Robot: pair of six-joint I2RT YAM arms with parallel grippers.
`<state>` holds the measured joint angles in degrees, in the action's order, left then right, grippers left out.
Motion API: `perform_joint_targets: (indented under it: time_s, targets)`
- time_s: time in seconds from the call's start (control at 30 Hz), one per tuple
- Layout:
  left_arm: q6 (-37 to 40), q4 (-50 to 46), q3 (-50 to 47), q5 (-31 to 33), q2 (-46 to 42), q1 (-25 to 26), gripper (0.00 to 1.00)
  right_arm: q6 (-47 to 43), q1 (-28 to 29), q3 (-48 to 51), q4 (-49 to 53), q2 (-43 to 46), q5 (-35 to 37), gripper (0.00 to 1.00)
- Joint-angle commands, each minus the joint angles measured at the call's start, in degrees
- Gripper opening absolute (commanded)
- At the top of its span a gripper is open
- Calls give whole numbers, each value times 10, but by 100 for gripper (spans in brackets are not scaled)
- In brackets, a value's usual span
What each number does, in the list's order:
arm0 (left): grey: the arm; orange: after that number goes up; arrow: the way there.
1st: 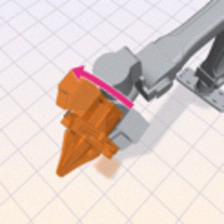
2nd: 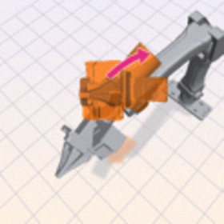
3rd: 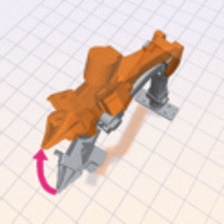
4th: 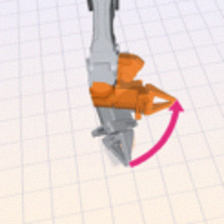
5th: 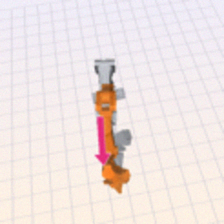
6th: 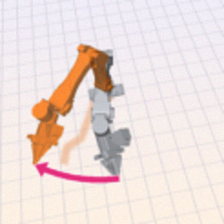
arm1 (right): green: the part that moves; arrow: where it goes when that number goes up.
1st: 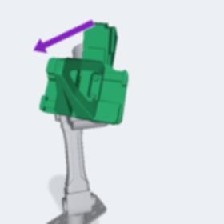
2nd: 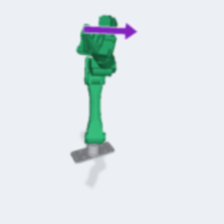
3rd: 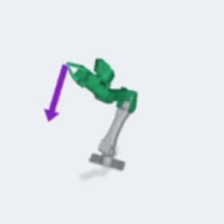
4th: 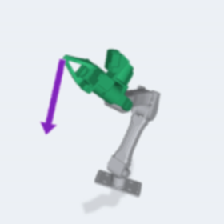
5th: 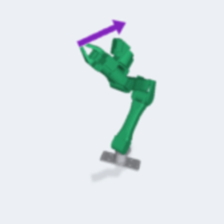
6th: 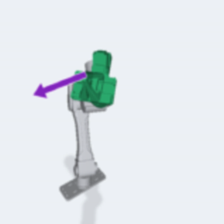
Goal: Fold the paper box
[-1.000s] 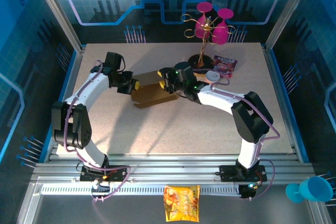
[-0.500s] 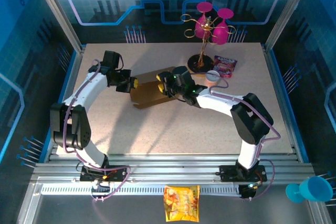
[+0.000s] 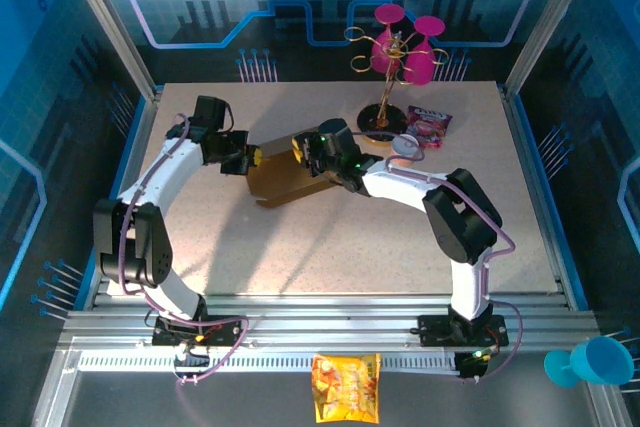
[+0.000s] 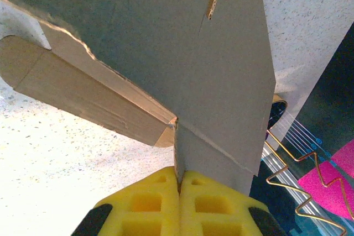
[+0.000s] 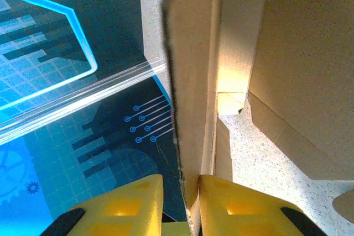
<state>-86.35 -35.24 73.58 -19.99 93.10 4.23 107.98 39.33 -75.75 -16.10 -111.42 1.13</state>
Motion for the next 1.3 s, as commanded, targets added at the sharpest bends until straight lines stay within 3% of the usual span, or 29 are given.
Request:
perform_joint_targets:
  time_s: [0.0, 0.43, 0.77, 0.8, 0.9, 0.97, 1.07, 1.2, 1.27]
  targets:
    - [-10, -9, 11, -15, -14, -2, 0, -4, -1, -22, 3, -14, 13, 25]
    - [-13, -5, 13, -22, -14, -3, 0, -10, -2, -50, 32, -35, 26, 16]
    - [-9, 2, 8, -28, -19, -2, 0, -16, -4, -63, 62, -26, 37, 0]
    - [0, 1, 13, -28, -22, -3, 10, -16, -5, -63, 78, -18, 39, 0]
    - [52, -61, 51, 4, -43, -10, 56, -14, -13, -84, 206, 20, 32, 0]
    - [94, -117, 81, 40, -64, -24, 74, -10, -21, -104, 319, 50, 22, 0]
    - [148, -160, 102, 77, -104, -52, 82, 1, -25, -98, 405, 101, 32, 0]
    - [202, -198, 105, 83, -130, -75, 79, 48, -29, -128, 504, 129, 8, 0]
    - [223, -218, 105, 81, -133, -76, 78, 60, -34, -191, 588, 117, -8, 0]
